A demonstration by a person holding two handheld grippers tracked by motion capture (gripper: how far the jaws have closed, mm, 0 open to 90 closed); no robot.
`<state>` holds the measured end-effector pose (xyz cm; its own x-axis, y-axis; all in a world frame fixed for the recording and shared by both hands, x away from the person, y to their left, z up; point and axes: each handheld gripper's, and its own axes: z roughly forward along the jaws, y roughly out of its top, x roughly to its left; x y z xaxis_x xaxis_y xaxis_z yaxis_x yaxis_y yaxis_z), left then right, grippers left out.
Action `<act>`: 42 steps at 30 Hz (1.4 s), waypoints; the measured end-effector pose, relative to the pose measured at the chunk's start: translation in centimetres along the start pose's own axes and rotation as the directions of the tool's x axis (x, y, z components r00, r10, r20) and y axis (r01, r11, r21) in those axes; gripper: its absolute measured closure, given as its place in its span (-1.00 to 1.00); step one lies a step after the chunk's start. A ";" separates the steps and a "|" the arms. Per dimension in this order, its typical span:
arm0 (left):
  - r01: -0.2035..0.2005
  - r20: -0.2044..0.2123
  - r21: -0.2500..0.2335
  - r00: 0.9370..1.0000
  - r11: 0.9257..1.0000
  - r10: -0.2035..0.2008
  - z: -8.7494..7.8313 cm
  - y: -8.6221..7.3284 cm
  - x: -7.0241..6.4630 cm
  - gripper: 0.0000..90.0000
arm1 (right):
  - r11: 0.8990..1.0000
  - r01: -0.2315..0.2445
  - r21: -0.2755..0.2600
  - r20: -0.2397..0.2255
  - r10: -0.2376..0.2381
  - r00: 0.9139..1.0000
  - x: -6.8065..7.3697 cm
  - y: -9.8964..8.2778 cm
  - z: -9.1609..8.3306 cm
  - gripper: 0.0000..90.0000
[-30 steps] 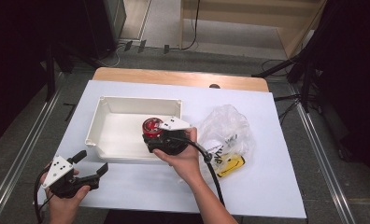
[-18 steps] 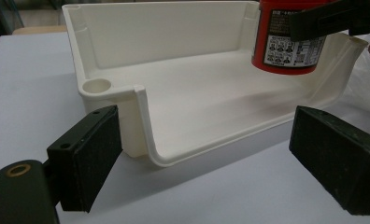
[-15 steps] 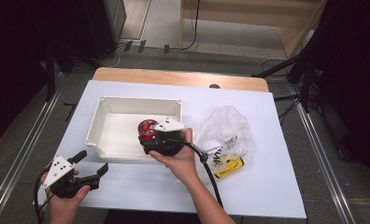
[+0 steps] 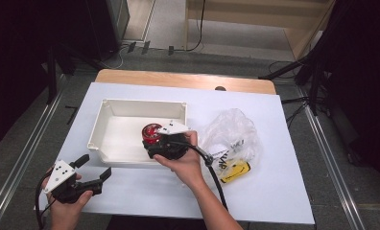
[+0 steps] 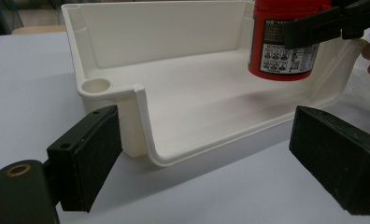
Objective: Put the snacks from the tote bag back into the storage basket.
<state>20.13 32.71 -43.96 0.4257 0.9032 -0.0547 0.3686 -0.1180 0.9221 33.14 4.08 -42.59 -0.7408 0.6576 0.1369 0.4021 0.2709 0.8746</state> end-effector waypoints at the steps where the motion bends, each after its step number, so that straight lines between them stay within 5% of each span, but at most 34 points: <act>1: 0.000 0.000 0.000 1.000 1.000 0.000 0.0 0.0 0.0 -0.79 | 1.000 0.003 0.002 0.000 -0.003 1.000 0.0 0.0 0.0 -0.42; 25: 0.000 0.001 0.000 1.000 1.000 0.000 0.0 0.0 0.0 -0.79 | 0.999 0.020 0.047 0.006 -0.020 1.000 -0.3 -0.1 0.5 -0.42; 42: 0.001 0.000 0.000 1.000 1.000 -0.001 0.0 0.0 0.1 -0.79 | 0.993 0.051 0.103 -0.040 -0.047 0.998 -0.4 -0.4 1.2 -0.42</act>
<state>20.14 32.76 -43.95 0.4252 0.9034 -0.0557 0.3694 -0.1170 0.9219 33.94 4.50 -43.53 -0.7797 0.6156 0.1144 0.4175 0.3750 0.8277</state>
